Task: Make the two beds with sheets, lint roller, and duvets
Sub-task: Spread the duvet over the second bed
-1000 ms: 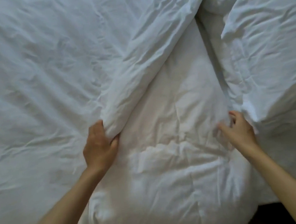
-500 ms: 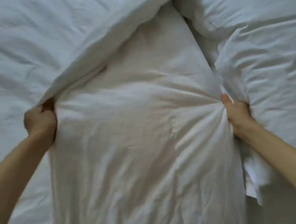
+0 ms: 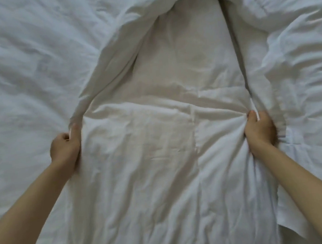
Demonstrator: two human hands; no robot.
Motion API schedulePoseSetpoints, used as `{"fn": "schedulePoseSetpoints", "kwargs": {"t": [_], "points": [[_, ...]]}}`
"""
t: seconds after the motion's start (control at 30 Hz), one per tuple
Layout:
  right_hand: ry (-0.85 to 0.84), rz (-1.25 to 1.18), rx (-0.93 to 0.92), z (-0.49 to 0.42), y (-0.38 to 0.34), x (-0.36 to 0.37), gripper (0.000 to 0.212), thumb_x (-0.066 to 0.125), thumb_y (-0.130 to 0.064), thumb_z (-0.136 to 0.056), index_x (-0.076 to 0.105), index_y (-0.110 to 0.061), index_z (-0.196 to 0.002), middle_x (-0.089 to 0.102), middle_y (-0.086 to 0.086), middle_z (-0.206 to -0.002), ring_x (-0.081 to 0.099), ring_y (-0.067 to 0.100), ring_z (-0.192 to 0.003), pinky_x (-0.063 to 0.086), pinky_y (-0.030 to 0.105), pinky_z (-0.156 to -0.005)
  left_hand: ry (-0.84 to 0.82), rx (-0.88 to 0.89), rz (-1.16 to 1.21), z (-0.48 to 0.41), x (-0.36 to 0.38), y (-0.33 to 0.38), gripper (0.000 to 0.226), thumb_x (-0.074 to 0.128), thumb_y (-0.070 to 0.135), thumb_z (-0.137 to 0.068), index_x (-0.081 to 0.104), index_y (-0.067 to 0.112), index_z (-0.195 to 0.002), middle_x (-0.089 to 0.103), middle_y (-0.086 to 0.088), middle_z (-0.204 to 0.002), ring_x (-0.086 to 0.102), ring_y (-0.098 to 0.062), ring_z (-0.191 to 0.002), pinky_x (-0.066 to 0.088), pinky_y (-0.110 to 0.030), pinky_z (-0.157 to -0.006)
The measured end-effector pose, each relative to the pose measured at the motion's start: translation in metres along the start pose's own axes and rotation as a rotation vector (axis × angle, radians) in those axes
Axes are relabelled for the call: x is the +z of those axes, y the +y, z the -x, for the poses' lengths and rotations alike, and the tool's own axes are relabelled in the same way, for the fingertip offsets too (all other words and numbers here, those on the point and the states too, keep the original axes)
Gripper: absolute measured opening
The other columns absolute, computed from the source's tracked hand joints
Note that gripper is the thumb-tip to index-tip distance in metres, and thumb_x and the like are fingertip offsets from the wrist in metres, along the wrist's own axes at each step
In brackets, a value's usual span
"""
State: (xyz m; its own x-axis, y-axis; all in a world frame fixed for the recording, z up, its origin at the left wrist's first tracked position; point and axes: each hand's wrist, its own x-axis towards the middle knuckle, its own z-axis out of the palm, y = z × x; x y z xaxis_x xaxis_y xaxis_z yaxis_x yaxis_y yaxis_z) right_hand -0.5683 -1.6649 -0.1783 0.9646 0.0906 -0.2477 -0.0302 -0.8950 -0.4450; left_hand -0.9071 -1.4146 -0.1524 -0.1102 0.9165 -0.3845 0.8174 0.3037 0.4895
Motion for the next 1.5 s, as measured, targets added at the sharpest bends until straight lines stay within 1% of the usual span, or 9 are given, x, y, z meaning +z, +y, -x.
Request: {"fn": "schedulePoseSetpoints", "kwargs": {"t": [0.13, 0.27, 0.43, 0.67, 0.9, 1.07, 1.2, 1.37, 1.5], "points": [[0.182, 0.080, -0.453, 0.046, -0.006, 0.007, 0.054, 0.039, -0.041, -0.093, 0.043, -0.012, -0.139, 0.043, 0.020, -0.140, 0.039, 0.035, -0.128, 0.029, 0.043, -0.104, -0.002, 0.037, -0.032, 0.035, 0.003, -0.039, 0.047, 0.041, 0.042, -0.098, 0.052, 0.002, -0.074, 0.054, -0.018, -0.075, 0.052, -0.035, -0.076, 0.034, -0.039, -0.065], [-0.196, 0.360, -0.737, 0.073, 0.001, 0.027, 0.057, 0.015, -0.056, -0.093, 0.013, -0.042, -0.148, -0.001, -0.010, -0.159, -0.005, 0.009, -0.146, -0.004, 0.043, -0.116, 0.079, 0.013, -0.115, 0.021, -0.002, -0.059, 0.048, 0.038, 0.032, -0.101, 0.062, -0.009, -0.101, 0.059, -0.035, -0.107, 0.055, -0.047, -0.101, 0.041, -0.046, -0.084], [-0.226, 0.361, -0.612, 0.060, 0.018, 0.022, 0.059, 0.017, -0.054, -0.093, 0.008, -0.038, -0.150, -0.004, -0.011, -0.159, -0.008, 0.003, -0.144, -0.003, 0.041, -0.116, 0.190, -0.147, 0.178, 0.002, -0.024, -0.088, 0.049, 0.035, 0.034, -0.101, 0.065, -0.003, -0.089, 0.070, -0.017, -0.074, 0.068, -0.027, -0.073, 0.052, -0.039, -0.069], [-0.019, 0.039, -0.193, 0.207, -0.023, 0.070, 0.060, 0.025, -0.045, -0.097, 0.039, -0.010, -0.143, 0.031, 0.016, -0.152, 0.025, 0.035, -0.141, 0.021, 0.046, -0.111, -0.520, -0.115, 0.399, 0.097, -0.055, -0.142, 0.024, 0.062, 0.042, -0.088, 0.065, 0.018, -0.089, 0.069, 0.006, -0.076, 0.065, -0.015, -0.071, 0.048, -0.022, -0.056], [-1.088, -0.126, -0.775, 0.471, -0.042, 0.120, 0.045, 0.029, -0.048, -0.098, 0.022, -0.042, -0.142, 0.007, -0.033, -0.146, -0.005, -0.014, -0.139, -0.004, 0.029, -0.118, -0.398, -0.151, 0.498, 0.094, -0.109, -0.242, 0.019, 0.060, 0.020, -0.090, 0.060, 0.004, -0.079, 0.062, 0.000, -0.053, 0.057, -0.001, -0.042, 0.047, -0.017, -0.045], [-0.187, -0.115, -0.407, 0.405, -0.027, 0.111, 0.090, 0.021, -0.067, -0.081, 0.044, -0.002, -0.138, 0.040, 0.013, -0.147, 0.035, 0.028, -0.138, 0.022, 0.039, -0.115, -0.315, -0.202, 0.589, 0.051, -0.204, -0.321, 0.020, 0.051, 0.009, -0.097, 0.059, 0.004, -0.079, 0.067, -0.004, -0.057, 0.063, -0.014, -0.045, 0.051, -0.023, -0.048], [-0.042, 0.131, -0.331, 0.518, -0.063, 0.184, 0.081, 0.009, -0.057, -0.087, 0.041, -0.007, -0.141, 0.037, 0.019, -0.147, 0.032, 0.039, -0.137, 0.028, 0.049, -0.107, -0.205, -0.307, 0.589, 0.014, -0.271, -0.408, 0.021, 0.044, 0.012, -0.100, 0.060, 0.007, -0.088, 0.069, -0.007, -0.076, 0.065, -0.017, -0.064, 0.049, -0.027, -0.062], [-1.298, -0.013, -0.845, 0.787, -0.127, 0.261, 0.055, 0.032, -0.047, -0.100, 0.024, -0.025, -0.149, 0.012, -0.021, -0.149, 0.007, -0.005, -0.140, 0.008, 0.010, -0.112, -0.144, -0.389, 0.562, -0.018, -0.347, -0.512, 0.024, 0.042, 0.011, -0.100, 0.058, 0.012, -0.081, 0.067, -0.006, -0.082, 0.062, -0.018, -0.069, 0.042, -0.027, -0.061], [-1.031, -0.259, -0.834, 0.789, -0.167, 0.252, 0.048, 0.045, -0.026, -0.099, 0.032, -0.022, -0.145, 0.022, -0.015, -0.149, 0.020, 0.001, -0.141, 0.011, 0.015, -0.114, -0.013, -0.449, 0.573, -0.044, -0.401, -0.557, 0.025, 0.039, 0.011, -0.101, 0.054, 0.014, -0.083, 0.064, -0.006, -0.087, 0.061, -0.018, -0.073, 0.044, -0.028, -0.062]]}}
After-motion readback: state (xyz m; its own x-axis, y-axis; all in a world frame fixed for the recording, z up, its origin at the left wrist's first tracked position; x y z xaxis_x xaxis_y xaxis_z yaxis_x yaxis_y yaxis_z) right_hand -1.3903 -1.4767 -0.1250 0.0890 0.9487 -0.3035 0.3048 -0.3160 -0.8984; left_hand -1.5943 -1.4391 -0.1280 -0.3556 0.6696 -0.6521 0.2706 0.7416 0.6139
